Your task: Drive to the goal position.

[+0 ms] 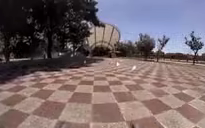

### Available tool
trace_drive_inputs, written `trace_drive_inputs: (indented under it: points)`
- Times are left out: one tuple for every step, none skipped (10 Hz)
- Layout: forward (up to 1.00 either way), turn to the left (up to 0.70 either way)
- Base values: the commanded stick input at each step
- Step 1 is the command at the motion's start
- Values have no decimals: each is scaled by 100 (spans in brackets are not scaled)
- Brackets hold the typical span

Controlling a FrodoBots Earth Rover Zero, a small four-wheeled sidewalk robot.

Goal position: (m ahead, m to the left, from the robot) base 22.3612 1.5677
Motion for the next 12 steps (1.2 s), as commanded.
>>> trace_drive_inputs:
  points:
    - [70,0]
    - [70,0]
    - [70,0]
    - [70,0]
    - [70,0]
    - [70,0]
    - [70,0]
    - [70,0]
    - [70,0]
    - [70,0]
    - [70,0]
    - [70,0]
